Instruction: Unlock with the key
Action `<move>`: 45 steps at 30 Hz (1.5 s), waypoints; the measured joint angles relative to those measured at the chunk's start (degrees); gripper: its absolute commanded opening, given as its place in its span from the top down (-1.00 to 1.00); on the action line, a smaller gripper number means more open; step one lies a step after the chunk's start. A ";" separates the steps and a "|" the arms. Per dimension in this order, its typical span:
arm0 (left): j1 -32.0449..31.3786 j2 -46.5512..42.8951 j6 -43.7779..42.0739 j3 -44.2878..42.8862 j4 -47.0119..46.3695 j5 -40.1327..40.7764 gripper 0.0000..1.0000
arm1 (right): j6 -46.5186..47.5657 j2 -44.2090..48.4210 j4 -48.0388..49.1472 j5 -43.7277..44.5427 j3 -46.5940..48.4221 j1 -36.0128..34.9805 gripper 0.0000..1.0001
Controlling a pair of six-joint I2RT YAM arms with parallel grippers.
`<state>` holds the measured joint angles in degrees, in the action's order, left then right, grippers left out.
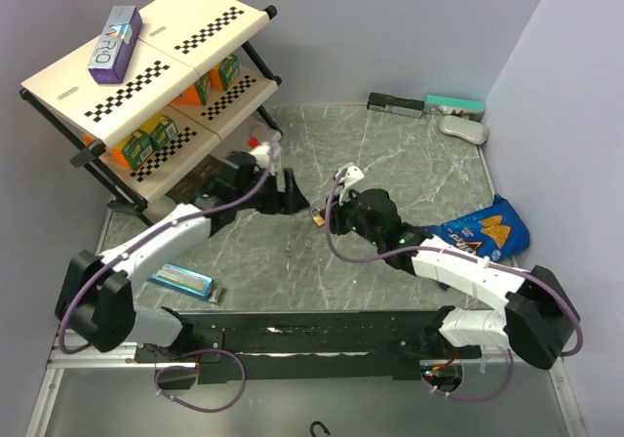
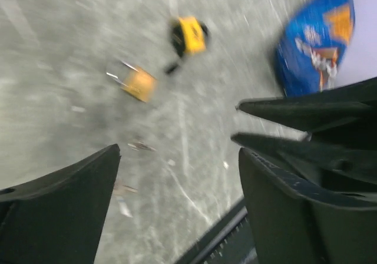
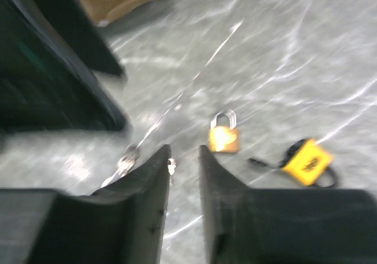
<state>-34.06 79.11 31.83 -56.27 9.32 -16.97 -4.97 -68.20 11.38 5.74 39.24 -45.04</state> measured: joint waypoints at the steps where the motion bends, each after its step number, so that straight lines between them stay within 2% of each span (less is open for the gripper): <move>1: 1.57 -1.03 -0.13 0.37 0.02 0.00 -0.83 | -1.33 -0.66 -0.57 -3.04 0.00 1.31 -0.04; 4: 6.29 -4.57 -0.15 1.68 -0.11 0.52 -0.87 | -4.66 -4.68 -2.60 -9.22 0.31 3.45 -0.21; 11: 7.28 -9.84 -1.44 3.39 0.04 2.95 -0.90 | -14.23 -15.96 -6.10 -15.52 4.24 3.61 -0.20; 14: 7.23 -10.95 -1.84 3.65 0.15 3.32 -0.90 | -18.82 -18.16 -5.84 -15.26 4.81 3.61 -0.02; 25: 7.23 -11.89 -2.14 3.98 0.11 1.68 -0.90 | -31.98 -25.14 -2.25 -12.61 4.81 3.61 0.11; 32: 7.23 -13.05 -2.14 4.26 0.11 1.18 -0.90 | -34.93 -28.39 -1.55 -11.67 4.87 3.61 0.23; 45: 6.95 -13.75 -2.14 4.26 0.15 1.16 -0.90 | -34.97 -30.03 -5.81 -6.16 10.10 1.55 0.28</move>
<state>-27.11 65.36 29.69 -52.01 9.47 -15.81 -39.94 -98.24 5.56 -0.43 49.34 -43.48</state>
